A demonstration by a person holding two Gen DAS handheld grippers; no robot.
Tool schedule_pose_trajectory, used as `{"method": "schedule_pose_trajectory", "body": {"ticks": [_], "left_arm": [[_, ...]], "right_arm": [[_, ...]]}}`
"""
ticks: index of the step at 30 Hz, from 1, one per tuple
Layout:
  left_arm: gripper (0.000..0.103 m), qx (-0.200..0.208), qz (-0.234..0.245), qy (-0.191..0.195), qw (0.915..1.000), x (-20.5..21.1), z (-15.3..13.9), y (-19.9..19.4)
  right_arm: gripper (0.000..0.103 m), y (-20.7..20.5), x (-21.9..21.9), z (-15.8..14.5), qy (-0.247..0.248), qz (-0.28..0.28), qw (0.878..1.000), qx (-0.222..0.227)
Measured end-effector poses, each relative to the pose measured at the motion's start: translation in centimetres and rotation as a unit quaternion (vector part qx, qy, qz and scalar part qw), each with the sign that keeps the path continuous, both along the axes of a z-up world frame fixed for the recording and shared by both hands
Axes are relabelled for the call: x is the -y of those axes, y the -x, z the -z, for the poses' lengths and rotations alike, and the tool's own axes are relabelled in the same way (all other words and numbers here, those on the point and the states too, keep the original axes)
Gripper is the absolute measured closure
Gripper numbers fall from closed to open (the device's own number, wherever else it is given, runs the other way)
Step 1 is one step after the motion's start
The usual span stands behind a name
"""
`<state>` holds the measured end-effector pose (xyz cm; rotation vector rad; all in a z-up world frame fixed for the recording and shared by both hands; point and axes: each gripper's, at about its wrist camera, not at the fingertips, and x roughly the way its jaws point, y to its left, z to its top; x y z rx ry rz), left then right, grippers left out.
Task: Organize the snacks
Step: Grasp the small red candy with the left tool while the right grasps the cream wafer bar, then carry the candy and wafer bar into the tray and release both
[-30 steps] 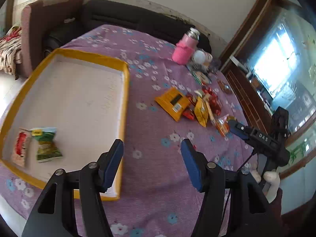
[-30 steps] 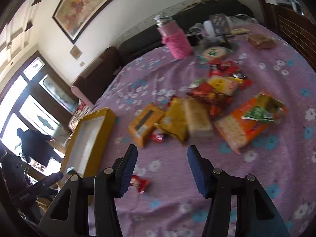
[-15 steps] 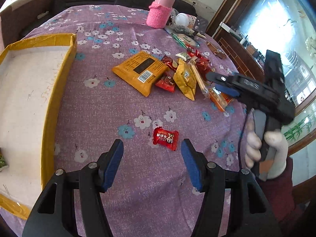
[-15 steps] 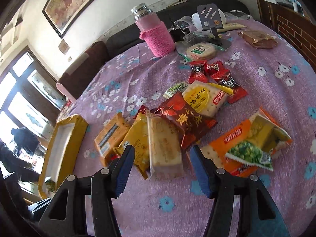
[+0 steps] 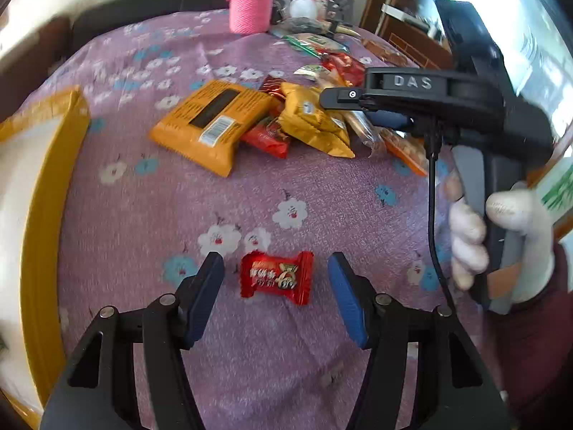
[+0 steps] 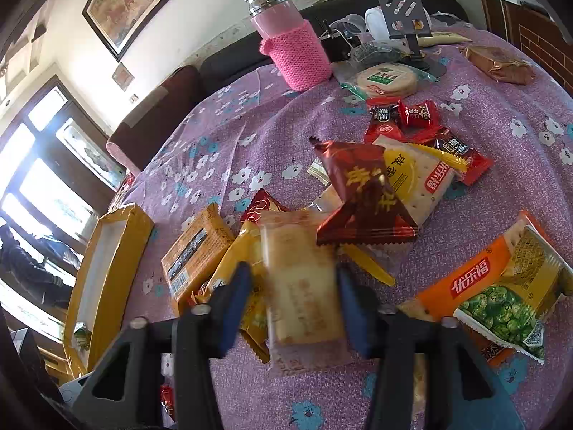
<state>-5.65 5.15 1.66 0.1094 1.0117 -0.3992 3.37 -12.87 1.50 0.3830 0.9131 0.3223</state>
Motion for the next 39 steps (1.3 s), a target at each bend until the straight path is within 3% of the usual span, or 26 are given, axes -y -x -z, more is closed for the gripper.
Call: {"method": "schedule_pose_trajectory", "body": {"ticks": [2,4,16,21,25,29,33,36,39], "left_arm": [[0.074,0.018,0.007,-0.021,0.9996,0.6,0.1,0.2],[0.079,0.018,0.005,-0.012,0.9998,0.3,0.0,0.2],[0.080,0.056,-0.064,0.065,0.9943,-5.0,-4.1,1.5],[0.079,0.076,-0.115,0.096,0.9858,-10.1,-6.4,2.9],[0.079,0.106,-0.160,0.104,0.9758,-15.5,-9.2,4.4],[0.079,0.139,-0.203,0.081,0.9658,-20.8,-11.6,4.6],[0.079,0.132,-0.231,0.071,0.9614,-25.5,-12.0,2.5],[0.079,0.104,-0.253,0.069,0.9594,-28.8,-10.4,0.3],[0.079,0.066,-0.273,0.079,0.9565,-31.2,-7.7,-1.6]], "right_arm": [[0.068,-0.1,0.4,0.1,-0.021,-0.002,1.000,-0.004],[0.068,0.1,0.4,0.1,-0.021,-0.001,1.000,-0.001],[0.068,1.9,1.2,-1.6,-0.050,0.007,0.998,0.037],[0.068,2.3,0.1,-1.8,-0.035,-0.006,0.998,0.045],[0.069,3.5,-1.6,-3.7,-0.014,-0.002,0.998,0.062],[0.069,5.2,-5.9,-7.4,-0.038,-0.044,0.996,0.073],[0.069,5.7,-13.3,-10.6,-0.074,-0.128,0.987,0.057],[0.069,5.7,-19.6,-10.1,-0.086,-0.182,0.979,0.017],[0.069,5.7,-25.6,-7.9,-0.049,-0.208,0.977,-0.013]]}}
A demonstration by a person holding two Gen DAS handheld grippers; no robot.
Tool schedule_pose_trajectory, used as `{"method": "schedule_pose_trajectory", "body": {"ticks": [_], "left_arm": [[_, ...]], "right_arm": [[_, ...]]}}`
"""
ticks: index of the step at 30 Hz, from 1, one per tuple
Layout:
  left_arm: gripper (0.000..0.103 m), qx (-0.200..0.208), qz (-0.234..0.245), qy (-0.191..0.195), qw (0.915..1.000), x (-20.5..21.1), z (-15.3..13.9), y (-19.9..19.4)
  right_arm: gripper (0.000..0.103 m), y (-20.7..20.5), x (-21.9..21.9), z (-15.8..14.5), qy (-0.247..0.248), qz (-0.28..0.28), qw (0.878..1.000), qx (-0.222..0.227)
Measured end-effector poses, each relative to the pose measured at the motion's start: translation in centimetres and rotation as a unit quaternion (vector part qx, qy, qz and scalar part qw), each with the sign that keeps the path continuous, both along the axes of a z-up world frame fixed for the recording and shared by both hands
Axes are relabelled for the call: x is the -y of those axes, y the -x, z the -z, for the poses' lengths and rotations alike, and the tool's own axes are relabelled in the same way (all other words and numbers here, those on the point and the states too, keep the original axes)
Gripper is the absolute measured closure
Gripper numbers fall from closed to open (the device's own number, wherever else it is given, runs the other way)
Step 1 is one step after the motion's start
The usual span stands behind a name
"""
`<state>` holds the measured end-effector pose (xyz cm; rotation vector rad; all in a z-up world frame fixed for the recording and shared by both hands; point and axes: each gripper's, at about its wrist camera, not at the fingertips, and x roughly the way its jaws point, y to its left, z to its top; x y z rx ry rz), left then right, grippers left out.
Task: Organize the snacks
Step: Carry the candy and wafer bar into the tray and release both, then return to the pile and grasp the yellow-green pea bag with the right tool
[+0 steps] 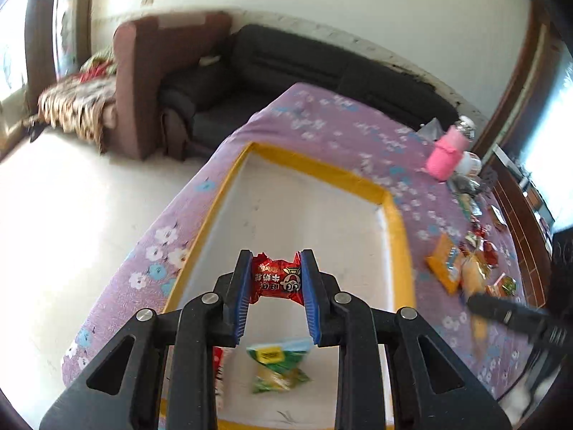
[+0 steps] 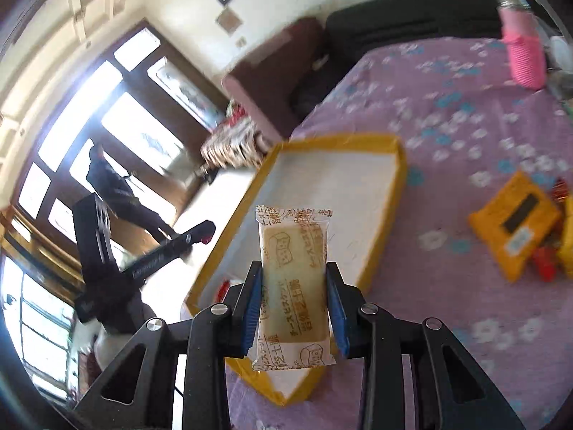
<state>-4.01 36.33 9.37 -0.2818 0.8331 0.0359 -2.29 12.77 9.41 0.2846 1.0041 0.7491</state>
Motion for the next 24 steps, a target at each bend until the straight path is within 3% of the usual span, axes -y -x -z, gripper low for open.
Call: {"method": "schedule_pose_trajectory", "body": {"ticks": [3,7,11,16,18,20,22,24], "left_arm": [[0.079,-0.024,-0.009,0.007,0.9997,-1.7,2.0,-0.6],[0.078,-0.042,-0.010,0.032,0.9986,-3.6,3.8,-0.7],[0.077,-0.037,-0.004,0.072,0.9967,-4.7,4.3,-0.3],[0.066,-0.023,-0.007,0.069,0.9974,-4.4,2.9,0.7],[0.059,-0.009,-0.009,0.065,0.9978,-4.0,1.7,1.6],[0.041,0.013,-0.021,0.061,0.9978,-3.5,0.5,2.6],[0.033,0.039,-0.034,0.063,0.9967,-2.9,-0.4,4.1],[0.031,0.061,-0.034,0.081,0.9943,-2.3,-0.9,5.7]], "right_arm": [[0.069,0.2,-4.6,2.8,0.038,-0.023,0.999,-0.024],[0.069,0.8,-8.7,5.4,0.100,-0.040,0.994,-0.024],[0.061,2.1,-10.8,5.7,0.141,-0.047,0.989,-0.002],[0.050,3.6,-10.0,3.1,0.129,-0.028,0.991,0.038],[0.049,3.9,-8.5,2.1,0.111,-0.008,0.992,0.053],[0.048,4.0,-7.1,1.4,0.094,0.009,0.994,0.058],[0.048,4.0,-5.7,0.7,0.086,0.022,0.994,0.061],[0.047,4.3,-4.0,0.4,0.085,0.029,0.994,0.066]]}}
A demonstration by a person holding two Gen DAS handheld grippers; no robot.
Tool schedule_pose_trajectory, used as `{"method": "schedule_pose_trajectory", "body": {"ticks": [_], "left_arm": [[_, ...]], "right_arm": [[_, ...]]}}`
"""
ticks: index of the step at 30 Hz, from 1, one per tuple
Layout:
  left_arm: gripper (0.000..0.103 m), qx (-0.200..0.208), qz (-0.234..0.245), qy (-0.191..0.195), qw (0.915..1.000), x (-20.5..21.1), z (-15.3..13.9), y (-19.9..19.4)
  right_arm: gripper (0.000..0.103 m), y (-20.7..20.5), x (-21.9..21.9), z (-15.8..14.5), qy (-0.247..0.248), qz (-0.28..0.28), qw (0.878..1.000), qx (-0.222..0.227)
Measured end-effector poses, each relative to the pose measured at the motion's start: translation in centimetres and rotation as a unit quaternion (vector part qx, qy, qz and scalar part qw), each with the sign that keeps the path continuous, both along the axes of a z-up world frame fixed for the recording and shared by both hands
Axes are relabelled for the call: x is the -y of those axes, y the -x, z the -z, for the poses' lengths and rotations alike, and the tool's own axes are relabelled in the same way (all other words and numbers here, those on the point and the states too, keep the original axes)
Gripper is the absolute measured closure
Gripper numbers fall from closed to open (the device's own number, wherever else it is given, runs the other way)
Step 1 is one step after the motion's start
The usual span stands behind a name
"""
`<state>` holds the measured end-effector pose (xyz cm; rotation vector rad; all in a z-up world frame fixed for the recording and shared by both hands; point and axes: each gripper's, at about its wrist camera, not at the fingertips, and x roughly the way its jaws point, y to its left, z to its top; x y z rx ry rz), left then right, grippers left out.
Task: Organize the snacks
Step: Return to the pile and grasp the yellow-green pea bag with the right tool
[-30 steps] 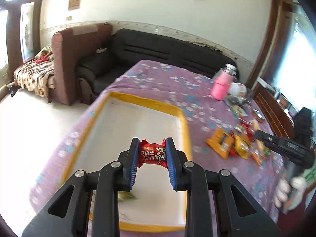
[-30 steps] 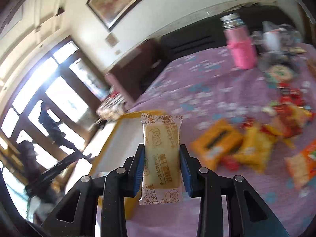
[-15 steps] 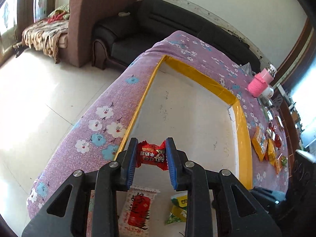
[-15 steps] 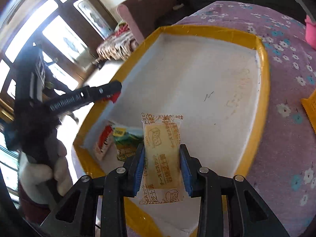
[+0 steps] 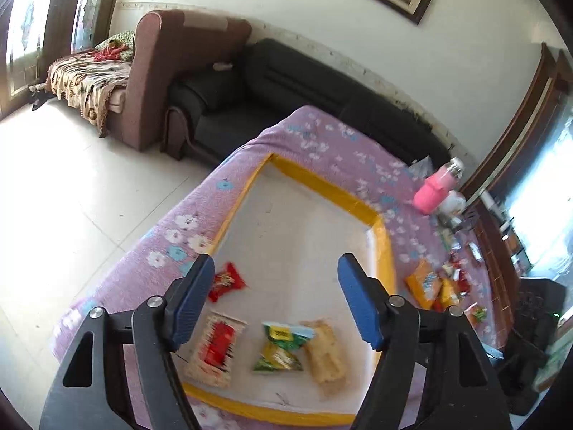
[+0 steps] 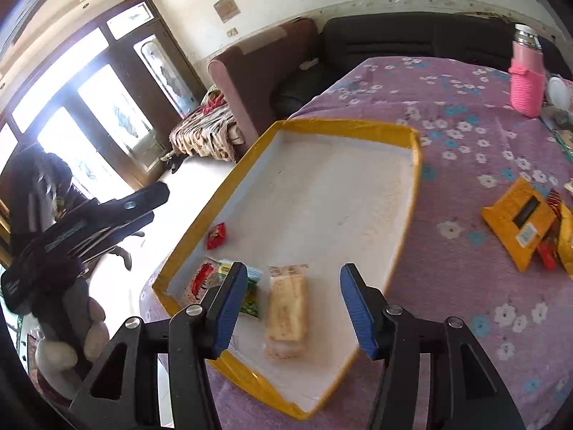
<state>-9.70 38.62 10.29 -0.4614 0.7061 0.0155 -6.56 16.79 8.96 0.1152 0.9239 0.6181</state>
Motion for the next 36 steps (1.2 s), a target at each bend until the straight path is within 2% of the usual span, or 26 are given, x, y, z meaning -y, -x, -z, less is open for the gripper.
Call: {"method": "schedule_pose_trajectory", "body": {"ticks": [3,5,6,10,14,17,20,22,27,31,36], "left_arm": [[0.031,0.017,-0.002,0.039,0.9991,0.9,0.0,1.4],[0.032,0.006,-0.003,0.065,0.9978,1.6,0.1,1.3],[0.032,-0.004,0.003,0.066,0.9978,2.3,0.2,1.0],[0.031,-0.013,0.006,0.007,0.9999,5.9,-0.8,1.0],[0.031,-0.019,0.020,0.000,0.9996,8.7,-1.0,0.8],[0.032,-0.018,0.041,-0.011,0.9989,11.2,-1.4,0.9],[0.032,-0.024,0.068,-0.012,0.9973,13.9,-1.2,0.5],[0.032,-0.031,0.090,-0.014,0.9953,16.1,-0.7,-0.1],[0.032,-0.060,0.158,-0.031,0.9851,21.5,0.8,-1.5],[0.032,-0.063,0.184,-0.047,0.9797,23.9,1.0,-2.0],[0.032,-0.061,0.195,-0.061,0.9770,25.3,1.2,-2.4]], "right_arm": [[0.047,0.3,2.5,-0.3,-0.002,0.010,1.000,0.008],[0.047,0.4,4.2,-0.5,-0.009,0.017,1.000,0.011],[0.046,0.3,5.2,-0.6,-0.012,0.021,1.000,0.012],[0.045,0.8,9.4,-0.9,-0.026,0.042,0.998,0.024],[0.044,0.6,14.8,-0.8,-0.048,0.077,0.996,0.026],[0.044,0.5,20.5,-1.2,-0.070,0.125,0.989,0.031],[0.041,0.5,27.6,-1.3,-0.092,0.193,0.976,0.034],[0.038,0.7,32.8,-1.0,-0.096,0.250,0.963,0.034],[0.038,-0.2,42.4,2.0,-0.094,0.346,0.934,-0.001],[0.038,-2.0,44.9,4.6,-0.123,0.365,0.922,-0.039],[0.038,-5.1,42.4,6.7,-0.104,0.369,0.921,-0.072]]}}
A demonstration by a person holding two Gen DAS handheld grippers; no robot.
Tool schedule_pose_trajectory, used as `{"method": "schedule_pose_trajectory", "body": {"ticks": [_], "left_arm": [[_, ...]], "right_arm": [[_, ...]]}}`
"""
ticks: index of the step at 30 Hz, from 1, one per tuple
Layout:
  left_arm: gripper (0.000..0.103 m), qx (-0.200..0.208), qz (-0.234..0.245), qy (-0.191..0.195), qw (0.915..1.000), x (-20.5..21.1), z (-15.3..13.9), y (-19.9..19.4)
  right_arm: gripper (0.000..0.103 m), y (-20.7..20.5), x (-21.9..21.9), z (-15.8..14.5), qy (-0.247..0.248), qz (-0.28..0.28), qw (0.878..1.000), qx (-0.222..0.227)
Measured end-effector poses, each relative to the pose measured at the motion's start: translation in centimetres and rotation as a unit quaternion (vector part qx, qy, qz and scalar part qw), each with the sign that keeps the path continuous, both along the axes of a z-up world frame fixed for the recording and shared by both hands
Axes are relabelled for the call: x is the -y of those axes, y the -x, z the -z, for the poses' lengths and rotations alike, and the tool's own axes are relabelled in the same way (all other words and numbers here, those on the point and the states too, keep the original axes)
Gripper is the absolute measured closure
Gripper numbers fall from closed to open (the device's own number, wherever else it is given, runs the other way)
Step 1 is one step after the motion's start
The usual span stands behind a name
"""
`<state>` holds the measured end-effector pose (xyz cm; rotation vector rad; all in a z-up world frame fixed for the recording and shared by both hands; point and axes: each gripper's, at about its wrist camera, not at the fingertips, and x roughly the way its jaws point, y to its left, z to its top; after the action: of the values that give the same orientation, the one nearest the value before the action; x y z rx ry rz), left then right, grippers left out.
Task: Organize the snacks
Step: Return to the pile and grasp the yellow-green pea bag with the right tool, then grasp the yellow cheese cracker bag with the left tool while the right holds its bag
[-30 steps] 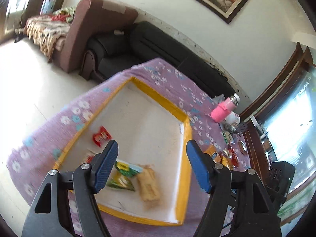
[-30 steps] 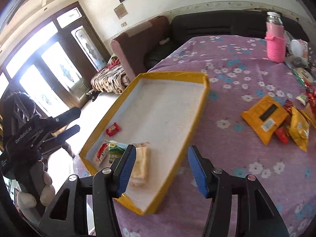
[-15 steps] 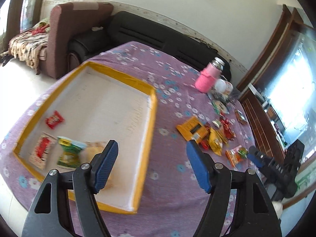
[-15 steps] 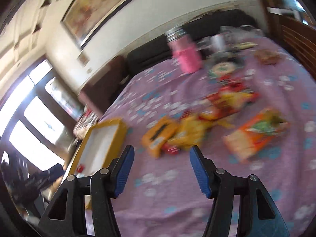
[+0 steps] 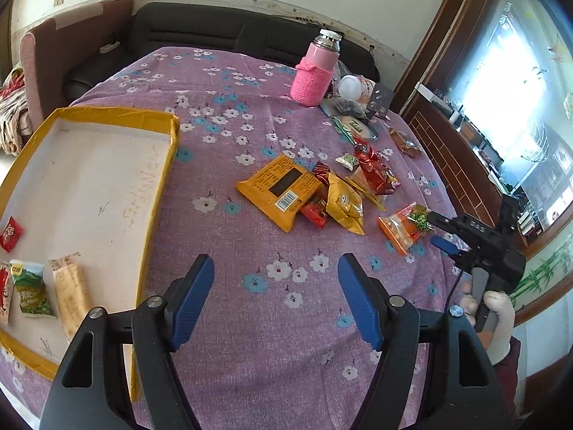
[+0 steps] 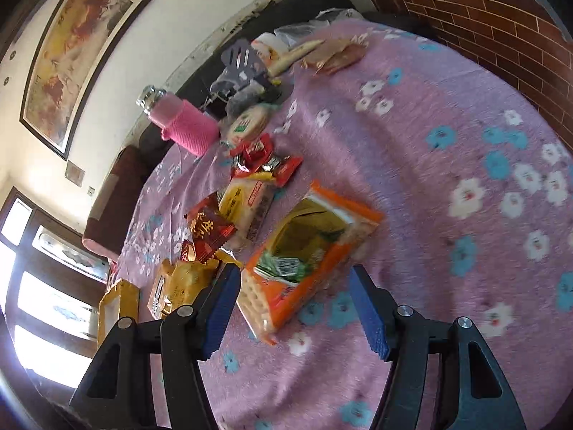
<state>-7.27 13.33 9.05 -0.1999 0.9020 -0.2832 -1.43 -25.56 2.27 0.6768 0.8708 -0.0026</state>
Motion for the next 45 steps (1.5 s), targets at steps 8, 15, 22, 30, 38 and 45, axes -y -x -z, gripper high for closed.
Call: {"method": "schedule_pose_trajectory", "body": {"ticks": [8,15,22,30,38,45], "left_arm": [[0.032,-0.010,0.008,-0.011,0.9999,0.5,1.3,-1.7],[0.032,0.003,0.069,-0.045,0.9966,4.7,1.6,-3.7],[0.032,0.002,0.125,-0.093,0.9877,11.7,3.2,-8.6],[0.032,-0.021,0.152,-0.137,0.9786,16.7,6.5,-12.3],[0.057,0.004,0.145,-0.155,0.9773,16.4,7.0,-11.6],[0.057,0.034,0.099,-0.103,0.9892,11.9,3.1,-8.9]], "right_arm": [[0.041,-1.6,-3.1,-0.9,0.130,0.032,0.991,0.019],[0.070,-2.0,-3.3,-0.2,0.131,0.021,0.990,0.040],[0.070,-1.7,-2.4,-0.1,0.091,0.007,0.994,0.055],[0.070,-1.8,-2.1,-0.1,0.059,-0.004,0.997,0.055],[0.070,-1.9,-3.1,-0.2,0.060,-0.025,0.996,0.060],[0.070,-1.5,-4.2,-0.7,0.068,-0.041,0.994,0.081]]}}
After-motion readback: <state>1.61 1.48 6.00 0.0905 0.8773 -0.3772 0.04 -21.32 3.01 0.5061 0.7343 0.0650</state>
